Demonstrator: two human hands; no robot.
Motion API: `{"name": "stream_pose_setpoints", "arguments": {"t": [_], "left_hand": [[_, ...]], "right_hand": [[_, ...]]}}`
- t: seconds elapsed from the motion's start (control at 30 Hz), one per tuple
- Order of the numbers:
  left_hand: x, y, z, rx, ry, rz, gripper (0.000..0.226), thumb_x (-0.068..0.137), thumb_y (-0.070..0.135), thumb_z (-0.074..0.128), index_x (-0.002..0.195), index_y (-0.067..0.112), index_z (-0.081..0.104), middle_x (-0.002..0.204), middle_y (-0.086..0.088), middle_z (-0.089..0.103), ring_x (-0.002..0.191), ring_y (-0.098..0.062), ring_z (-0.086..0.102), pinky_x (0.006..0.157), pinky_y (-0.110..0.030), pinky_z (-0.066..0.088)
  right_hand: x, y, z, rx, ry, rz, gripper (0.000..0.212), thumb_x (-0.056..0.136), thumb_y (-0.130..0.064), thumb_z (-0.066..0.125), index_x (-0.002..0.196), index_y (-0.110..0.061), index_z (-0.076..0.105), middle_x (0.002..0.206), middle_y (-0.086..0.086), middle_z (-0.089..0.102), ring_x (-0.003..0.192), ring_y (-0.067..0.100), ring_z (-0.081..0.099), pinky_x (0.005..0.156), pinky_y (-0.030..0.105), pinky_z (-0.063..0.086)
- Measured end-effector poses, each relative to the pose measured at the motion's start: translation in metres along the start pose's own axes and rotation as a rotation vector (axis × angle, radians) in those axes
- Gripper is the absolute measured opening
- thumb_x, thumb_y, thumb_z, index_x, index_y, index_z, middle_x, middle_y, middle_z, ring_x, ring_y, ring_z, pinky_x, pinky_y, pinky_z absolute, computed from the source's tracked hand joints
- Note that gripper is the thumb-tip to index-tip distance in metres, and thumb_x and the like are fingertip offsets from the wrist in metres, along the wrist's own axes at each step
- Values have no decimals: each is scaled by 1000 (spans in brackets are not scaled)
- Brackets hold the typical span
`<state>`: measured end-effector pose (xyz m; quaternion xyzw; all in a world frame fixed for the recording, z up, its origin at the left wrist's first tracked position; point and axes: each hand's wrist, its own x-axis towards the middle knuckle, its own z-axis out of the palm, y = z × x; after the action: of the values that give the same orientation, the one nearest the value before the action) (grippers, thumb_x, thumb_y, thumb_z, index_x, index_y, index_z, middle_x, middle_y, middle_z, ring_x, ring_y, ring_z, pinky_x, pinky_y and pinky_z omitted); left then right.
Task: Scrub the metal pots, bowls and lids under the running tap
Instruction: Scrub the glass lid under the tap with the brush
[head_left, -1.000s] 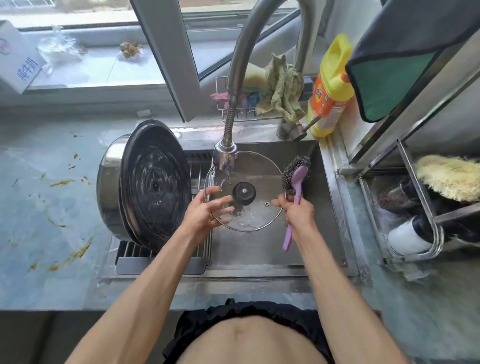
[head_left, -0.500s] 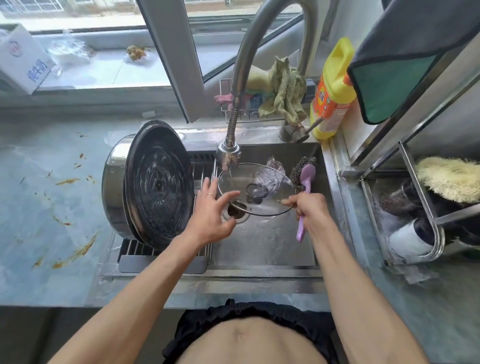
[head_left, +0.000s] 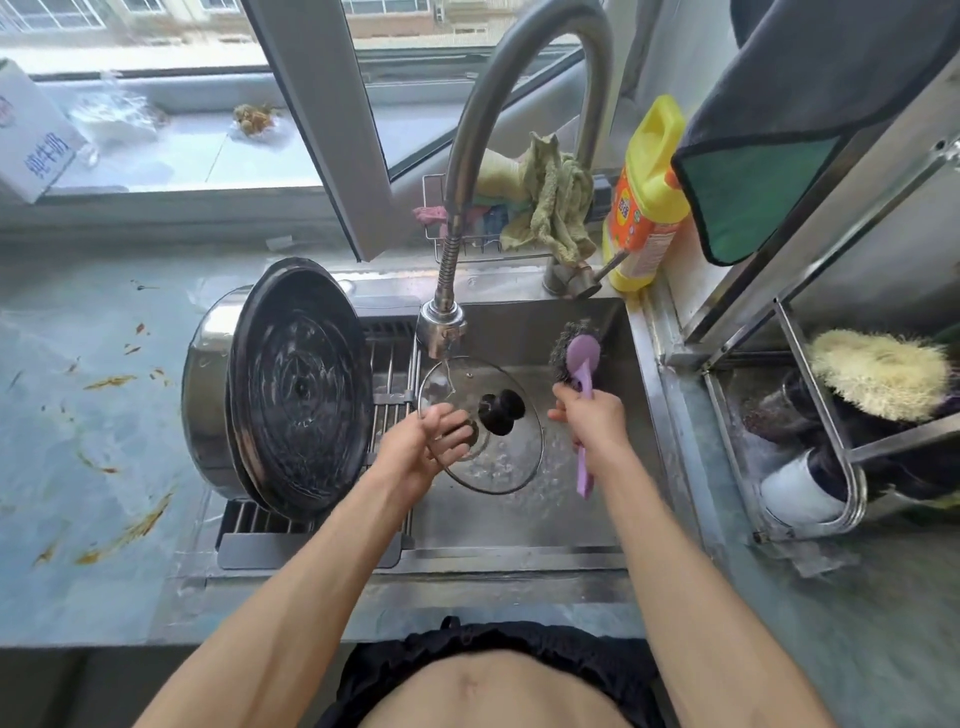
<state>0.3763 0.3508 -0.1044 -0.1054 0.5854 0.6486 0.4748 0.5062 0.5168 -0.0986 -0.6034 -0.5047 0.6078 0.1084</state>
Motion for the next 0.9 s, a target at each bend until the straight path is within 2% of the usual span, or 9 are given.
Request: {"name": "stream_pose_setpoints", "arguments": {"t": [0.13,0.27,0.33,0.43,0.5,0.57,0.63,0.77,0.9], "left_hand": [[1,-3,-20,-174,6,-48,22,109,11,40,111,10,62,108,-12,76,92,-27,73,78,-39,59],[-6,-4,-26,-226,-67,-52,21,108,9,41,114,8,61,100,-9,79,88,-26,77,72,-37,64],[-7,-3,-28,-211,-104,-47,20,107,7,41,114,6,60,101,-10,79,89,-26,77,74,-37,64],[-10,-3,-24,-141,-156,-31,20,106,5,42,112,7,60,101,-10,78,90,-24,77,85,-40,59],[-11,-4,-25,-91,-171,-40,20,105,2,43,112,9,60,101,-8,79,92,-22,76,92,-41,53],[-10,-1,-26,-26,-169,-74,22,103,0,44,112,11,61,103,-6,79,97,-22,74,95,-41,50],[-10,5,-26,58,-131,-94,22,101,-1,47,111,12,62,102,-6,78,99,-23,72,94,-41,51],[-1,24,-24,219,14,47,18,102,11,57,119,14,62,98,-4,77,87,-20,73,71,-30,56],[2,40,-24,400,69,166,14,91,3,69,101,13,70,89,-3,77,80,-21,67,68,-26,55]], "right_hand": [[-6,11,17,-152,-19,-109,26,90,-38,67,92,-13,70,76,-1,73,47,10,45,57,27,38],[-8,8,36,-134,-76,-133,26,91,-40,65,92,-15,70,81,5,75,46,12,44,56,28,39],[-11,5,43,-134,-77,-141,39,85,-47,68,89,-8,71,79,12,73,51,17,47,57,28,40],[-16,1,47,-148,-87,-157,45,70,-56,77,86,-15,68,62,3,56,54,17,45,53,28,36],[-18,1,48,-153,-110,-158,41,64,-50,82,80,-18,63,58,-2,49,53,15,42,51,27,33],[-17,2,49,-168,-92,-163,44,60,-45,82,75,-8,64,64,1,57,61,18,50,55,28,39],[-16,2,50,-189,-82,-179,39,61,-39,83,73,-7,64,73,2,63,68,19,57,59,28,42],[-18,-1,46,-223,-105,-231,22,65,-24,84,73,-17,66,80,0,71,76,19,65,62,27,48],[-16,-2,44,-144,-79,-203,38,58,-37,85,72,-7,65,73,1,66,68,17,60,62,30,46]]}}
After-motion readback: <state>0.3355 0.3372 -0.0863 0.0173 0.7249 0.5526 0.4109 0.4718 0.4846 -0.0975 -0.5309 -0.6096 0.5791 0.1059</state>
